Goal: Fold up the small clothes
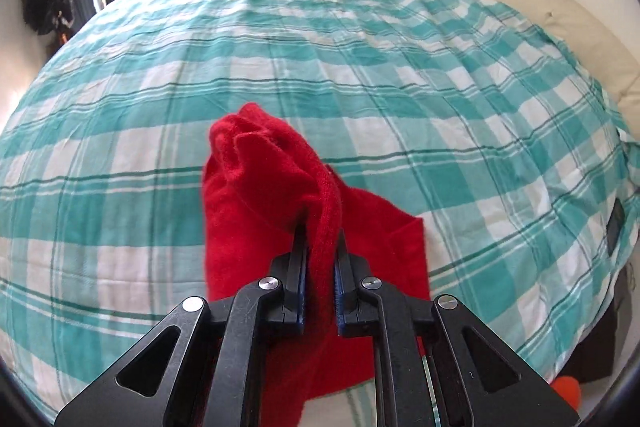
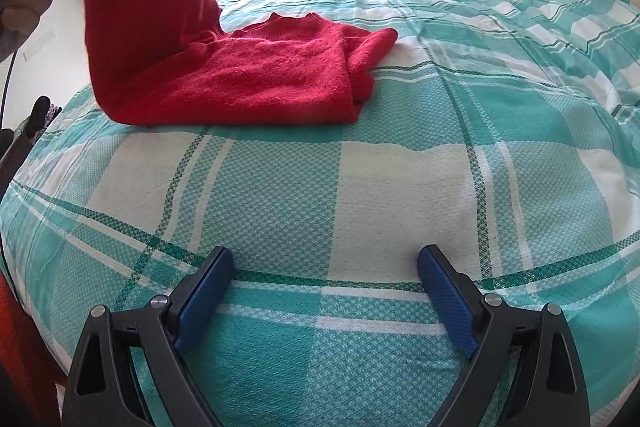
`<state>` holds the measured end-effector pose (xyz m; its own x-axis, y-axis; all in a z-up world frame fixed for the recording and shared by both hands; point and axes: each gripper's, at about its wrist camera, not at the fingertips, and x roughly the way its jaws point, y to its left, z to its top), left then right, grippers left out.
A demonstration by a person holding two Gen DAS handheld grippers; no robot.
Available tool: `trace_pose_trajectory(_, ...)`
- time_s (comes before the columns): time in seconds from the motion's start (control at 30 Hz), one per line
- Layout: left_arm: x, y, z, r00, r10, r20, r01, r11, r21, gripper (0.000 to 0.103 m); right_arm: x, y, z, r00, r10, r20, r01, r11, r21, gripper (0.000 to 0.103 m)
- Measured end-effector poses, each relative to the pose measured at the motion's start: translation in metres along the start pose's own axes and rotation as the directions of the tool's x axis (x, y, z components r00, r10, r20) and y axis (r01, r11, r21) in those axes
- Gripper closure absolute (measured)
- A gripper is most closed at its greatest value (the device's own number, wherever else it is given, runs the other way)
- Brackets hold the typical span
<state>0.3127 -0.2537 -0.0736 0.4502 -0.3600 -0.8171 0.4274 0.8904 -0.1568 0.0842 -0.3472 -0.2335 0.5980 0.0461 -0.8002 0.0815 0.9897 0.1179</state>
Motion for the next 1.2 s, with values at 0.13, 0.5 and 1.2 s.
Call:
trace_pose_trajectory(0.13,0.061,-0.056,-0.020,0.993,-0.049,-0.107,0.055,0.997,0.050,0.089,0.000,0.000,0.000,1.000,0.005,0.000,-0.005,1.000,-0.003,0.010)
trace_pose_trajectory(0.5,-0.024,-0.015,-0.039,0.984,-0.172,0.039,0.171,0.985,0.023,0.020,-0.002,-0.005,0.002,0.999,0.037,-0.010,-0.037,0.999,0.006,0.010)
trace_pose_trajectory(1.2,-0.015,0.062,-0.102,0.989,0.136,0.053,-0.135,0.991,-0.024,0.030,0.007,-0.066,0.129,0.965,0.262,-0.017,-0.250,0.938,0.241,0.051)
